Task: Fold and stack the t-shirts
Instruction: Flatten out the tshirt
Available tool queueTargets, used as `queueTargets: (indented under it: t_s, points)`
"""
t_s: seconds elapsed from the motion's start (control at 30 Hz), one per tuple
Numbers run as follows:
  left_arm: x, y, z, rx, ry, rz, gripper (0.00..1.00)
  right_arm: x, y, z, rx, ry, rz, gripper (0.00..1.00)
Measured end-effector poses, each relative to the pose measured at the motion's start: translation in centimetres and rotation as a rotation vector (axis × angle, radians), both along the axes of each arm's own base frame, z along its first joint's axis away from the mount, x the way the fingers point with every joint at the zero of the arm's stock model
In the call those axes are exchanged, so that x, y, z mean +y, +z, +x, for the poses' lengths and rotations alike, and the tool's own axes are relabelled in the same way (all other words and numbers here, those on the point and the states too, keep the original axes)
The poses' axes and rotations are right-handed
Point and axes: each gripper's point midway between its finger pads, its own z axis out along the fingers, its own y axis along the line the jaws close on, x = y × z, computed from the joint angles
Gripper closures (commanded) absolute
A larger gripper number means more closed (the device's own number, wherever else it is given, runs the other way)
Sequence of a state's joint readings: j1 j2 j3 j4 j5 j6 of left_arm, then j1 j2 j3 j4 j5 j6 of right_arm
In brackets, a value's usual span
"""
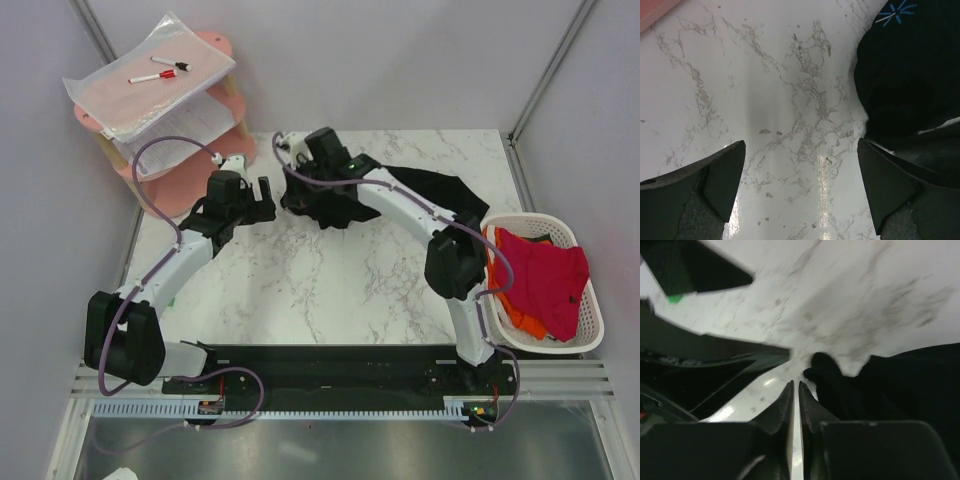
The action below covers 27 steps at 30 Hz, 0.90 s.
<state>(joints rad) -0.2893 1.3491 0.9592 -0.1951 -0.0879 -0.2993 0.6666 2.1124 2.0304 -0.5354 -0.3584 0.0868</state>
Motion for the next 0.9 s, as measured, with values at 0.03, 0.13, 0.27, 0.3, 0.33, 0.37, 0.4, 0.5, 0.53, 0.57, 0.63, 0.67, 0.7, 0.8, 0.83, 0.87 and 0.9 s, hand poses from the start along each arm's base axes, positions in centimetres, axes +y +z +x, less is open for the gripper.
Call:
queueTargets:
  t_s: [0.03,0.13,0.27,0.3,0.33,0.37,0.4,0.5,0.53,0.57,0.63,0.67,0.7,0.8,0.83,0.87,0.9]
  points:
    - [0.1,0.0,0.0,0.0,0.004,0.003,0.0,1.1,-2.0,-1.9,0.04,0.057,-0.02,0.59]
    - [0.5,-0.1,0.0,0.001,0.021,0.02,0.0,3.0,-6.0,-7.5,0.146,0.221,-0.053,0.31]
    - [1.0,-0.8,-0.1,0.024,0.039,0.031,0.0,1.6,-7.8,-9.5,0.198,0.285,-0.05,0.22]
    - [0.9,-1.0,0.0,0.026,0.038,0.032,0.0,0.8,-7.8,-9.5,0.195,0.277,-0.054,0.23]
    - [0.8,-1.3,0.1,0.034,0.032,0.031,0.0,0.0,-7.4,-9.2,0.186,0.261,-0.051,0.23]
    - [0.6,-1.6,0.3,0.043,0.028,0.031,0.0,-0.8,-6.8,-8.6,0.17,0.235,-0.042,0.23]
    - [0.3,-2.1,0.5,0.058,0.015,0.026,0.0,-1.8,-5.9,-7.6,0.147,0.195,-0.033,0.24]
    - [-0.8,-4.0,1.7,0.111,-0.017,0.016,0.0,-6.4,-2.6,-1.9,0.064,0.004,0.016,0.24]
    - [-1.3,-4.8,2.0,0.132,-0.034,0.009,0.0,-8.8,-1.8,0.6,0.033,-0.085,0.025,0.24]
    - [-1.8,-5.5,2.3,0.15,-0.047,0.004,0.0,-11.0,-1.4,2.6,0.014,-0.163,0.028,0.24]
    - [-2.7,-6.8,2.9,0.183,-0.074,-0.008,0.0,-16.9,-1.1,6.9,-0.023,-0.358,0.013,0.24]
    - [-3.2,-7.3,3.3,0.196,-0.088,-0.014,0.0,-20.1,-1.4,8.7,-0.029,-0.463,-0.006,0.23]
    - [-3.7,-7.7,3.6,0.207,-0.103,-0.021,0.0,-23.1,-1.8,9.9,-0.029,-0.556,-0.025,0.23]
    - [-5.4,-8.2,4.8,0.218,-0.141,-0.034,0.0,-29.8,-3.3,12.1,-0.011,-0.769,-0.068,0.23]
    - [-6.0,-8.1,5.5,0.213,-0.154,-0.041,0.0,-31.2,-3.8,12.5,-0.001,-0.814,-0.076,0.23]
    - [-6.7,-7.9,6.1,0.209,-0.168,-0.049,0.0,-32.5,-4.7,12.8,0.015,-0.856,-0.087,0.23]
    - [-7.2,-7.7,6.8,0.202,-0.179,-0.057,0.0,-33.5,-5.5,13.0,0.031,-0.889,-0.098,0.23]
